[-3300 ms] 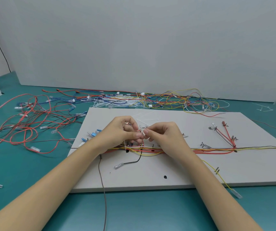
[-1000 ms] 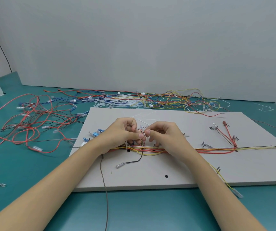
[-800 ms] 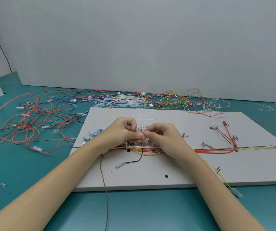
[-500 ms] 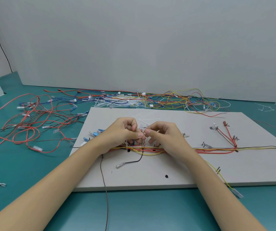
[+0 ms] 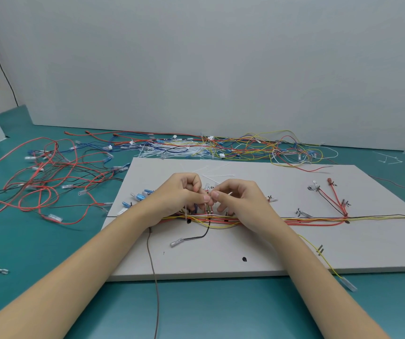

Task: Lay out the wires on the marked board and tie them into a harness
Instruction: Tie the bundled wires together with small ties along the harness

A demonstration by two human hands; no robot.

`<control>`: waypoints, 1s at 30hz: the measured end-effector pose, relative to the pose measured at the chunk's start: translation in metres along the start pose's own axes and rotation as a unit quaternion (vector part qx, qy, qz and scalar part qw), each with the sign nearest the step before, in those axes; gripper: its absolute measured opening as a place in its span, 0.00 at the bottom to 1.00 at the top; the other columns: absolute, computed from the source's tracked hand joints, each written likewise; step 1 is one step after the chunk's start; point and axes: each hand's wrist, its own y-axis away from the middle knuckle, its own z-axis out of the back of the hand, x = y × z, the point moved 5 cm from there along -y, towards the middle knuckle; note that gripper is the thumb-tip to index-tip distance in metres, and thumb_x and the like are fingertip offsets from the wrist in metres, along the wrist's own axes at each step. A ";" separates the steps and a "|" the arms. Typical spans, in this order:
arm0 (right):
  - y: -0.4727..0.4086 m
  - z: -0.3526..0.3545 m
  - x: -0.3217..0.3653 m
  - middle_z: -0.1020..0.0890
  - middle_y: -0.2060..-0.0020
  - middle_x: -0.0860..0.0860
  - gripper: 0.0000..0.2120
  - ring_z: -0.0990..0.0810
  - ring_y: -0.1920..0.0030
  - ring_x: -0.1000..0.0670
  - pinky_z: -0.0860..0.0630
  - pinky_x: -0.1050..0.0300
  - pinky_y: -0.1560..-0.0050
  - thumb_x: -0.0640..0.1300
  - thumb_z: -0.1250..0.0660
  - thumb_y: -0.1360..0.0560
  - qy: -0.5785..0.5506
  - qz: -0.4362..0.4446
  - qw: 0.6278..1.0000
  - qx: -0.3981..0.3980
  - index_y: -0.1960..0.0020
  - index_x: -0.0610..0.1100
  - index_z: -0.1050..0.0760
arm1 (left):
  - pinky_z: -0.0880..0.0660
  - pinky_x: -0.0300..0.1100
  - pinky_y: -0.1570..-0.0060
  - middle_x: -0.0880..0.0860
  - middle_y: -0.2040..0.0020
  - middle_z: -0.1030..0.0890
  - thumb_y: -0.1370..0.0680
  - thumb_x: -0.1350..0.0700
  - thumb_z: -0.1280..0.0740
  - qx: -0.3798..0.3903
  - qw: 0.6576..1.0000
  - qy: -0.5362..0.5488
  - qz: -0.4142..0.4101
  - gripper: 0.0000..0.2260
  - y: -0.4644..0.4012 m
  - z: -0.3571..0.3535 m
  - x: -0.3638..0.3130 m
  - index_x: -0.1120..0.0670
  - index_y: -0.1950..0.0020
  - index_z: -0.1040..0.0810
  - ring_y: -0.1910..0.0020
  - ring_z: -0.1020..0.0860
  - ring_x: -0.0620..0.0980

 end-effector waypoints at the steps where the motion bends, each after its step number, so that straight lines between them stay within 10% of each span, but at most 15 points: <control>1: 0.000 0.000 0.000 0.17 0.66 0.53 0.05 0.22 0.69 0.55 0.29 0.66 0.68 0.39 0.31 0.23 -0.001 0.000 1.000 0.001 0.57 0.43 0.19 | 0.29 0.36 0.70 0.60 0.59 0.17 0.25 0.69 0.31 0.001 1.000 0.001 0.000 0.17 0.000 0.000 0.000 0.55 0.65 0.37 0.69 0.21 0.50; 30: 0.001 0.002 0.002 0.18 0.67 0.51 0.04 0.25 0.67 0.57 0.28 0.64 0.66 0.37 0.30 0.25 0.016 0.010 1.000 -0.019 0.58 0.42 0.17 | 0.23 0.35 0.63 0.59 0.62 0.15 0.28 0.66 0.26 -0.028 1.000 -0.009 -0.003 0.06 -0.003 0.005 0.007 0.57 0.56 0.19 0.65 0.18 0.47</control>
